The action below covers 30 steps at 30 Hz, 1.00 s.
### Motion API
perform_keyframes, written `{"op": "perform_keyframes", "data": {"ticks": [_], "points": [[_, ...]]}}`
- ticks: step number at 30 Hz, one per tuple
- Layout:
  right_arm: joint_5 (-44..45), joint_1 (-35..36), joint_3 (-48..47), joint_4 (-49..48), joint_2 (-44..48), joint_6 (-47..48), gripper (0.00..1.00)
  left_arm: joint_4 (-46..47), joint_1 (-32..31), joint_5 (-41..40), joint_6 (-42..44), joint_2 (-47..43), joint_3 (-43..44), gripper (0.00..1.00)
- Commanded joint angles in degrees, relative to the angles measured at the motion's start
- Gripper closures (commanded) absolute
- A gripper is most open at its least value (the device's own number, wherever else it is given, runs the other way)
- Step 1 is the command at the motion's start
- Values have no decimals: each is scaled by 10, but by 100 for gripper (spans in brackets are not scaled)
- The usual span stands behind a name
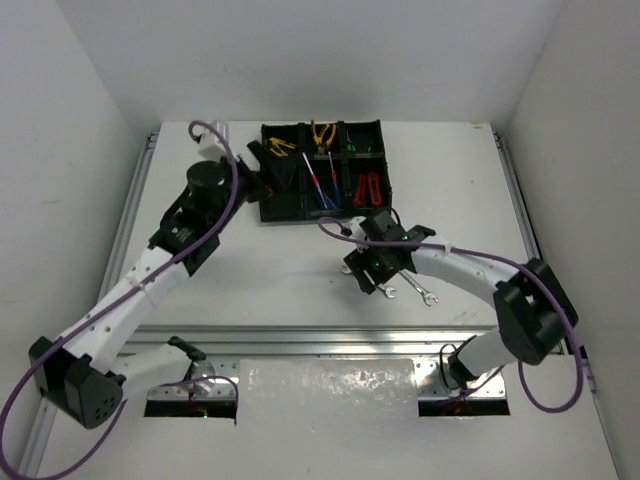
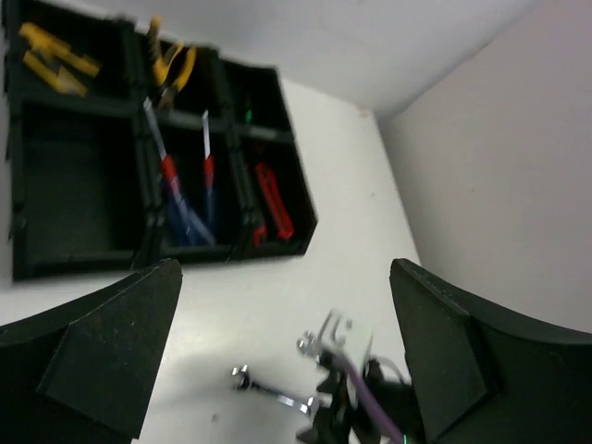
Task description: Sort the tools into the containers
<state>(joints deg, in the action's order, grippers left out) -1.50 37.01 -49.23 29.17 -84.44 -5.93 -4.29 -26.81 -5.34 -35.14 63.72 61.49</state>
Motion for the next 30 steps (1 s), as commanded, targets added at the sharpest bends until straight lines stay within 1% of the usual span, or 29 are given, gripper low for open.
{"op": "perform_keyframes", "data": {"ticks": [1,4,7,10,11,12,13,14,16,17,18,20,23,25,26,30], "points": [[-29,-21,-38,5,-52,29,37,-28,0,-16,-30,-56,-35,6],[-17,-21,-72,9,-106,38,42,-53,-1,-13,-32,-126,-59,6],[-1,-22,-101,16,-156,45,47,-74,-1,-2,-37,-160,-73,6],[-9,-26,-122,30,-197,47,56,-121,-1,21,-24,-171,-47,6],[-13,-26,-128,37,-208,46,61,-134,-2,25,-20,-175,-40,6],[-25,-26,-136,44,-217,46,62,-157,0,26,-10,-180,-25,6],[-30,-26,-139,56,-227,44,63,-170,-1,24,-5,-192,-20,6],[-37,-26,-140,61,-245,44,67,-195,0,11,7,-199,-10,6],[-51,-26,-136,74,-260,47,71,-222,-1,-9,17,-222,-7,5],[-50,-26,-133,75,-272,46,74,-235,0,-20,23,-229,-8,5],[-45,-27,-128,76,-276,42,87,-255,-1,-46,33,-236,-15,4],[-39,-26,-125,74,-282,38,95,-267,0,-72,41,-251,-39,3],[-33,-26,-125,70,-276,27,99,-252,0,-64,39,-265,-75,2],[-28,-22,-124,62,-256,16,100,-216,-1,-34,31,-269,-116,2],[-25,-22,-120,56,-234,6,100,-187,0,-10,19,-270,-139,2],[-32,-23,-92,-1,-162,-23,100,-106,0,32,-14,-264,-198,2]]}}
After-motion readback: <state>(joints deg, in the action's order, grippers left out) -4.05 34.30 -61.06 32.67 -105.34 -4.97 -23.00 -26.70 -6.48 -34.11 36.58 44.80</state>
